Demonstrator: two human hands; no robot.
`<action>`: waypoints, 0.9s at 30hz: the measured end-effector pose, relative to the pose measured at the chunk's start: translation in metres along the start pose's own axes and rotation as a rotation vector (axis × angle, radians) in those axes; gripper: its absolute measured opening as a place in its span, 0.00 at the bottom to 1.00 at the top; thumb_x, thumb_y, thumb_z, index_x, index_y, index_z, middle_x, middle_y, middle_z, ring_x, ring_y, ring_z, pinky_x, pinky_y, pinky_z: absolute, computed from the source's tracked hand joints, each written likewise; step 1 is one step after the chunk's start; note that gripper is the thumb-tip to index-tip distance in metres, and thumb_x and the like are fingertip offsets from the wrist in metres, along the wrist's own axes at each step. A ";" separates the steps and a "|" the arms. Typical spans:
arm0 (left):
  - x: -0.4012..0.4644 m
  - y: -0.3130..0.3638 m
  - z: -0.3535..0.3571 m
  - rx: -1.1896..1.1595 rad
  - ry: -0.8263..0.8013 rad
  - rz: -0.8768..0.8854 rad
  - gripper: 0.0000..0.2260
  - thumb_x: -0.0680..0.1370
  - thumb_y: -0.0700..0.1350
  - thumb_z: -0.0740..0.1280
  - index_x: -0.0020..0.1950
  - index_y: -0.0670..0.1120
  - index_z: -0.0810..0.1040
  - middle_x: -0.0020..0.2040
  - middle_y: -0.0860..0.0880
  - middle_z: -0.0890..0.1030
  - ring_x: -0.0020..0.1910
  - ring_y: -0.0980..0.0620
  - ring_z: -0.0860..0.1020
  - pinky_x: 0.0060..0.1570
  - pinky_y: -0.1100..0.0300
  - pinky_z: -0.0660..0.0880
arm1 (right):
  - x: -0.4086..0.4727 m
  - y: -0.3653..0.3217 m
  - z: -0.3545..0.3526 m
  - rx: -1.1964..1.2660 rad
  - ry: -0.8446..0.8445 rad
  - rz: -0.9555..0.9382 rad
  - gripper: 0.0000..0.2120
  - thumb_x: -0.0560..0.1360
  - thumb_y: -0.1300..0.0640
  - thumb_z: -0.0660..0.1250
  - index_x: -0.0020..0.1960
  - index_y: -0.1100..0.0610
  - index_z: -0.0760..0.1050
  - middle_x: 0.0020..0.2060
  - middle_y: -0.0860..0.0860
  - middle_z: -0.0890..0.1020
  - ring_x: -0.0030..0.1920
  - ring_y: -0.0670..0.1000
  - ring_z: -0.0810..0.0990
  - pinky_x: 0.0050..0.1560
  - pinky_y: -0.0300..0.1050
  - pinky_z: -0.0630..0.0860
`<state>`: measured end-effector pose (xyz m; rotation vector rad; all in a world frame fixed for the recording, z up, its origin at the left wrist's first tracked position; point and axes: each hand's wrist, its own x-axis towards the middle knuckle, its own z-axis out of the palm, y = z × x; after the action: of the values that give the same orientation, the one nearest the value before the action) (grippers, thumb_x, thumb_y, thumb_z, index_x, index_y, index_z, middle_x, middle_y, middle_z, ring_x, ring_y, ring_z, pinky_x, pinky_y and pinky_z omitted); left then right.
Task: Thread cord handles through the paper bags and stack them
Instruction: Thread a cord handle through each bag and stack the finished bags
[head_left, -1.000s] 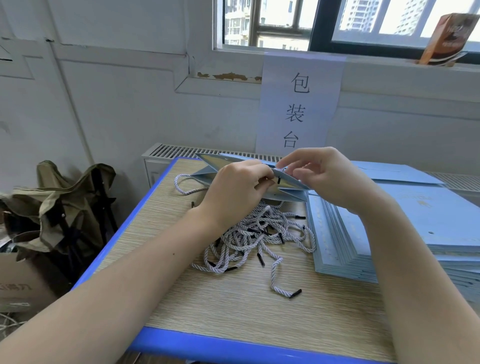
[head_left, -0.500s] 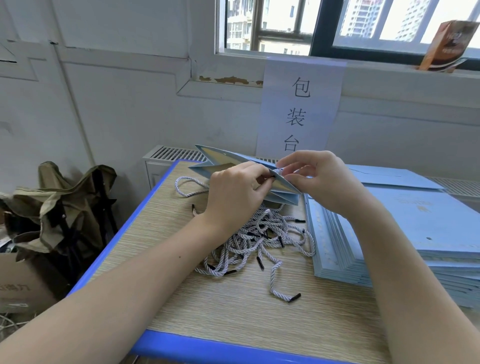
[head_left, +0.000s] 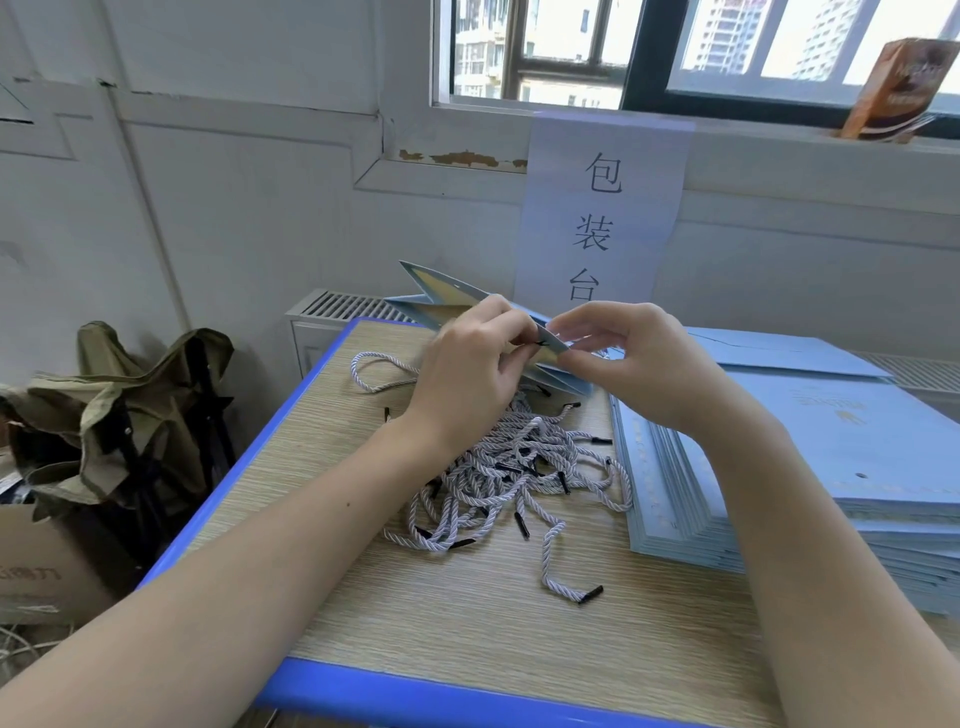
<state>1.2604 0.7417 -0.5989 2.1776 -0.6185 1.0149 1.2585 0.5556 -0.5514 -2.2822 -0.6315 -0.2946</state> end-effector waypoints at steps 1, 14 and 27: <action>0.000 0.000 0.000 -0.003 -0.001 0.003 0.04 0.77 0.43 0.68 0.47 0.43 0.80 0.44 0.51 0.77 0.41 0.46 0.77 0.42 0.47 0.76 | 0.000 0.000 0.001 0.000 -0.003 0.007 0.09 0.76 0.55 0.72 0.55 0.49 0.83 0.50 0.44 0.85 0.49 0.39 0.83 0.59 0.47 0.79; 0.008 -0.005 -0.015 0.060 0.021 0.103 0.02 0.79 0.35 0.66 0.48 0.41 0.78 0.52 0.49 0.76 0.44 0.46 0.76 0.43 0.56 0.72 | 0.000 -0.011 0.013 0.216 0.040 0.066 0.17 0.71 0.57 0.78 0.58 0.50 0.81 0.50 0.47 0.85 0.51 0.41 0.83 0.53 0.38 0.78; 0.013 -0.005 -0.020 0.137 -0.064 0.216 0.04 0.79 0.38 0.61 0.48 0.44 0.75 0.55 0.49 0.76 0.43 0.42 0.74 0.44 0.47 0.73 | 0.002 -0.014 0.024 0.179 0.088 0.155 0.12 0.69 0.58 0.75 0.52 0.52 0.79 0.45 0.49 0.83 0.46 0.46 0.83 0.52 0.47 0.80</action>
<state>1.2615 0.7578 -0.5807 2.3068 -0.8511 1.1314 1.2534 0.5816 -0.5593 -2.1198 -0.4163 -0.2511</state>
